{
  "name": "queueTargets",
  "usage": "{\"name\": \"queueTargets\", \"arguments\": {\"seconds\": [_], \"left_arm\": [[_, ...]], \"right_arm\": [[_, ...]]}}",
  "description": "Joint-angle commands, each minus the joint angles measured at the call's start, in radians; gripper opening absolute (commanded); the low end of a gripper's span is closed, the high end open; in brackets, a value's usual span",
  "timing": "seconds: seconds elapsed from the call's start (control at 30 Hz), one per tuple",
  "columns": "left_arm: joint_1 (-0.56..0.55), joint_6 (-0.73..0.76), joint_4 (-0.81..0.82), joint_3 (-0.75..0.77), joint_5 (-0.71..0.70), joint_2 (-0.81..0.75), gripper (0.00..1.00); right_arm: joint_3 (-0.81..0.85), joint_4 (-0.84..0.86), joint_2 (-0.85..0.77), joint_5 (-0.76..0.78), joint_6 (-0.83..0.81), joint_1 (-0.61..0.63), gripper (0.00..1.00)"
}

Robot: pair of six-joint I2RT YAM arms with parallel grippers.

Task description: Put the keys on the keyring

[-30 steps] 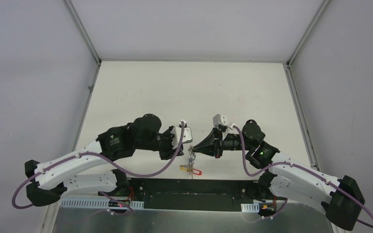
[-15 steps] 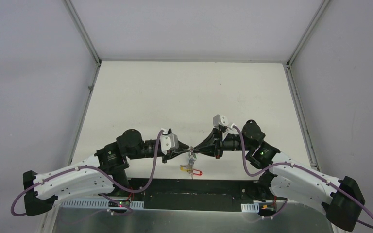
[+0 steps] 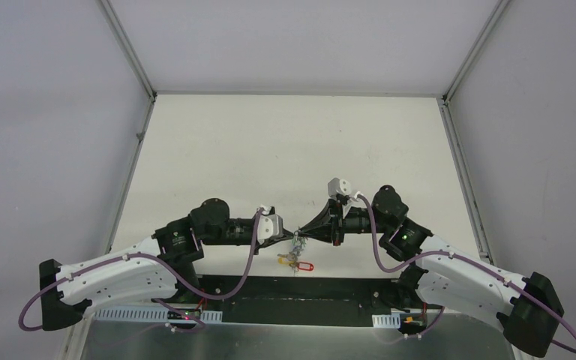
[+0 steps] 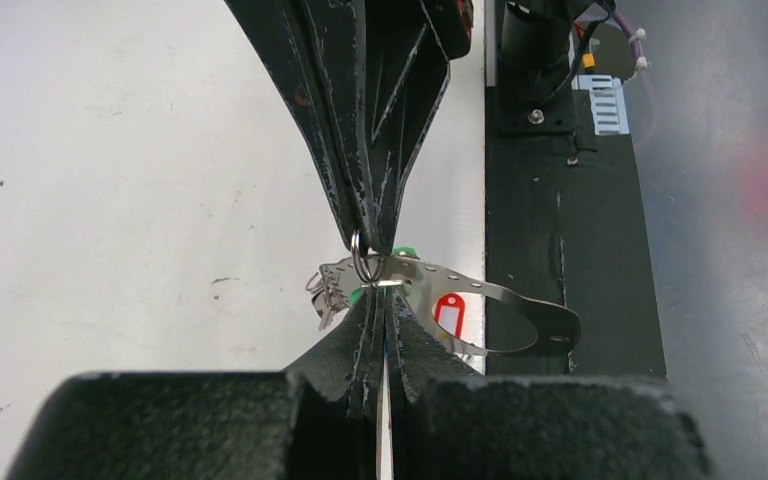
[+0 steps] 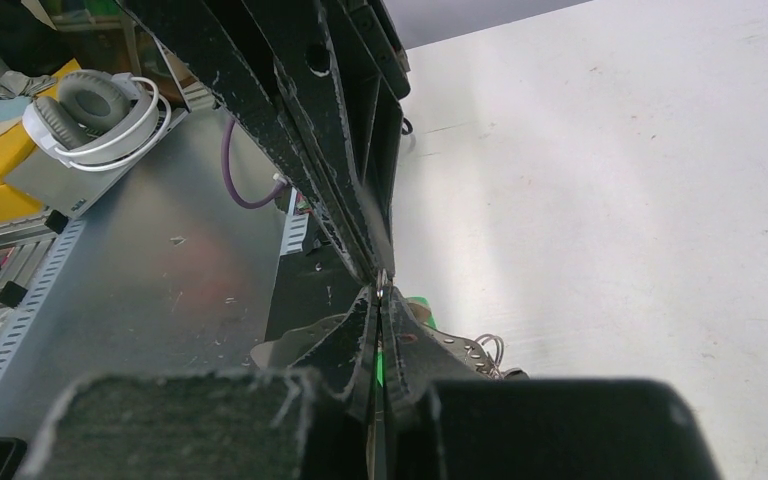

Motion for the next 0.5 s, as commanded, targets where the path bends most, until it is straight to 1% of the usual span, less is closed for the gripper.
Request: {"name": "queueTargets", "arguments": {"seconds": [0.0,0.13,0.23,0.37,0.47], "left_arm": [[-0.01,0.025,-0.037,0.027,0.026,0.015,0.0],[-0.01,0.028,-0.056,0.035,0.008,0.022,0.0],[-0.01,0.017,-0.066,0.054,-0.024,0.017,0.11],[-0.01,-0.011,-0.063,0.081,-0.064,-0.001,0.22],[-0.01,-0.031,-0.046,0.1,-0.058,-0.004,0.25]], "right_arm": [[0.041,0.071,-0.026,0.005,-0.014,0.004,0.0],[0.046,0.06,-0.027,0.003,-0.017,0.004,0.0],[0.046,0.056,-0.027,0.003,-0.02,0.004,0.0],[0.048,0.053,-0.028,0.002,-0.019,0.004,0.0],[0.049,0.051,-0.028,0.0,-0.02,0.005,0.0]]}}
